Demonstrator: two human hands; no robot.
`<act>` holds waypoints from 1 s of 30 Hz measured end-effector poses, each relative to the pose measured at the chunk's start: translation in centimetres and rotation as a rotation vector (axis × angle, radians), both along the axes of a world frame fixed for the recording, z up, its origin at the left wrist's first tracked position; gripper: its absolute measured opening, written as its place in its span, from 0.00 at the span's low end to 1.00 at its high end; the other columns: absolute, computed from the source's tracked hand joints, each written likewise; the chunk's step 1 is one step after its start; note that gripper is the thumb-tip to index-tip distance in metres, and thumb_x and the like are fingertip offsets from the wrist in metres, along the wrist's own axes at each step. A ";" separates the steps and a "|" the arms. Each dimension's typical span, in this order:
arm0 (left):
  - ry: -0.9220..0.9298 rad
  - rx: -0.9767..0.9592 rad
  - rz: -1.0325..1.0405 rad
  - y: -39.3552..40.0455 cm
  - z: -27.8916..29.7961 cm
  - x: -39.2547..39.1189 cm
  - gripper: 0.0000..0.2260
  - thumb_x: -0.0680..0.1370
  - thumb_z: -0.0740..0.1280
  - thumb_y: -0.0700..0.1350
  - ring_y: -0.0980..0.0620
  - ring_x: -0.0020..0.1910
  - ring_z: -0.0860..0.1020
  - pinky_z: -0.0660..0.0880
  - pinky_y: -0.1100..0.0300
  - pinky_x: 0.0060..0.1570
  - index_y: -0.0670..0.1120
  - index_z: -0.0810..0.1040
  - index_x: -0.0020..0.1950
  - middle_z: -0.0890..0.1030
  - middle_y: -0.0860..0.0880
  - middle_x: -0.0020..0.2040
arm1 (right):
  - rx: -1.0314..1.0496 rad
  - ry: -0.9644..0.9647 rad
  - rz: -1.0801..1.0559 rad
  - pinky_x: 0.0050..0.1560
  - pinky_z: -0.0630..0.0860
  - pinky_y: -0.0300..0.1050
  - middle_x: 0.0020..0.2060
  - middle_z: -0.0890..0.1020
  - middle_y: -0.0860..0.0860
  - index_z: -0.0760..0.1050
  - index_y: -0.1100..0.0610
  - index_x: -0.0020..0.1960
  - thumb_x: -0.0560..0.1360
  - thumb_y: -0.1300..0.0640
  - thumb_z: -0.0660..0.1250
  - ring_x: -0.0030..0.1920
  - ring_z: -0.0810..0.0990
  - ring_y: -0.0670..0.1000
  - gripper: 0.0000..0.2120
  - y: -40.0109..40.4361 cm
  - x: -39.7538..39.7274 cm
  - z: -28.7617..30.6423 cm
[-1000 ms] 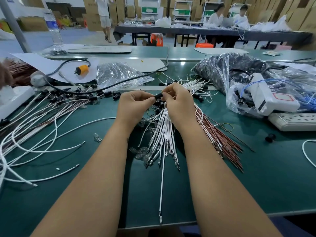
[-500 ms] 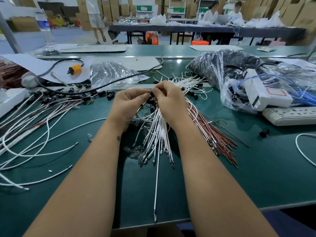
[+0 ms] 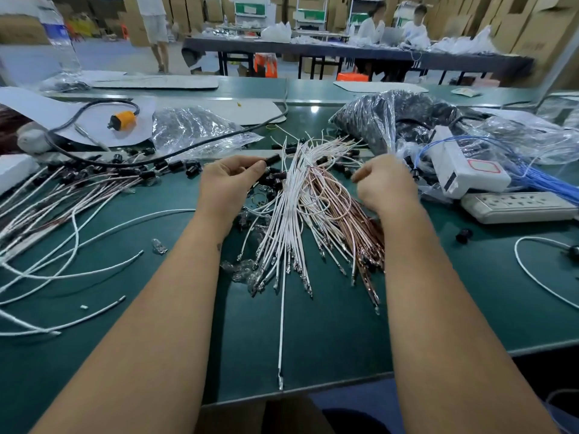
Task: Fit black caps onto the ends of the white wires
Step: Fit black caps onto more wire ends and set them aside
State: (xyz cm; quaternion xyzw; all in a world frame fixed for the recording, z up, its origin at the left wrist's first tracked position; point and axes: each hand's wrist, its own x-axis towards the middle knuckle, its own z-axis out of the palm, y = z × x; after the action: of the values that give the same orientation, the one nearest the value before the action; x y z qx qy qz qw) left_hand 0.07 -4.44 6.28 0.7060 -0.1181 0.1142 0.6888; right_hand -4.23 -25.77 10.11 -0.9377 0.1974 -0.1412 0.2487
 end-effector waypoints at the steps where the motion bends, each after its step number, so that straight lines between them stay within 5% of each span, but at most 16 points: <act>1: 0.005 0.000 -0.001 0.0 0.0 0.0 0.03 0.75 0.72 0.43 0.58 0.31 0.71 0.69 0.69 0.33 0.52 0.83 0.43 0.78 0.47 0.37 | -0.012 0.081 0.014 0.56 0.77 0.53 0.51 0.83 0.55 0.82 0.56 0.52 0.74 0.63 0.64 0.50 0.79 0.57 0.10 -0.4 -0.2 -0.3; 4: 0.001 -0.002 0.026 -0.1 -0.1 0.1 0.05 0.75 0.72 0.43 0.58 0.31 0.71 0.70 0.70 0.34 0.52 0.83 0.41 0.77 0.51 0.33 | 0.023 0.125 0.067 0.55 0.78 0.52 0.47 0.84 0.56 0.83 0.59 0.49 0.75 0.56 0.67 0.48 0.80 0.57 0.09 -0.2 -0.4 -0.9; 13: 0.004 0.008 0.017 0.1 -0.5 0.5 0.08 0.74 0.73 0.42 0.60 0.32 0.75 0.73 0.71 0.36 0.53 0.83 0.38 0.80 0.55 0.31 | 0.046 0.149 0.067 0.47 0.80 0.52 0.41 0.82 0.59 0.80 0.65 0.46 0.71 0.63 0.63 0.43 0.80 0.60 0.09 -0.2 0.4 -0.5; 16: 0.011 0.056 0.042 0.0 -0.4 0.6 0.08 0.74 0.72 0.43 0.61 0.32 0.76 0.74 0.71 0.36 0.54 0.83 0.37 0.81 0.57 0.32 | -0.057 0.136 0.013 0.33 0.66 0.45 0.31 0.70 0.55 0.67 0.59 0.36 0.69 0.64 0.60 0.32 0.69 0.56 0.04 -0.5 -0.2 0.4; 21: 0.020 0.132 0.078 -0.4 -0.5 0.5 0.08 0.75 0.70 0.44 0.61 0.29 0.73 0.71 0.69 0.31 0.54 0.81 0.37 0.79 0.59 0.29 | -0.256 -0.301 -0.028 0.31 0.64 0.43 0.32 0.71 0.51 0.67 0.60 0.46 0.74 0.70 0.58 0.32 0.70 0.50 0.06 1.1 0.2 2.7; 25: -0.002 0.175 0.138 -0.4 -0.4 0.1 0.05 0.76 0.69 0.44 0.66 0.29 0.75 0.72 0.71 0.31 0.52 0.81 0.41 0.81 0.57 0.35 | -0.206 -0.539 0.083 0.41 0.71 0.43 0.39 0.76 0.53 0.73 0.63 0.55 0.73 0.75 0.60 0.43 0.76 0.53 0.14 5.9 1.9 3.2; 30: -0.039 0.167 0.309 0.6 -0.1 0.3 0.05 0.77 0.68 0.43 0.62 0.34 0.76 0.73 0.68 0.36 0.45 0.83 0.48 0.81 0.52 0.39 | -0.125 -0.472 0.172 0.47 0.71 0.44 0.49 0.81 0.54 0.76 0.58 0.58 0.72 0.73 0.60 0.51 0.77 0.54 0.19 9.9 2.5 -1.5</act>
State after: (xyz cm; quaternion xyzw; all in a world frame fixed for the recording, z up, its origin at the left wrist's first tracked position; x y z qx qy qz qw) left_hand 0.36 -3.80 6.17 0.7682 -0.0307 0.2223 0.5996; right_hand -1.73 -15.83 8.61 -0.9055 0.0443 -0.3465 0.2408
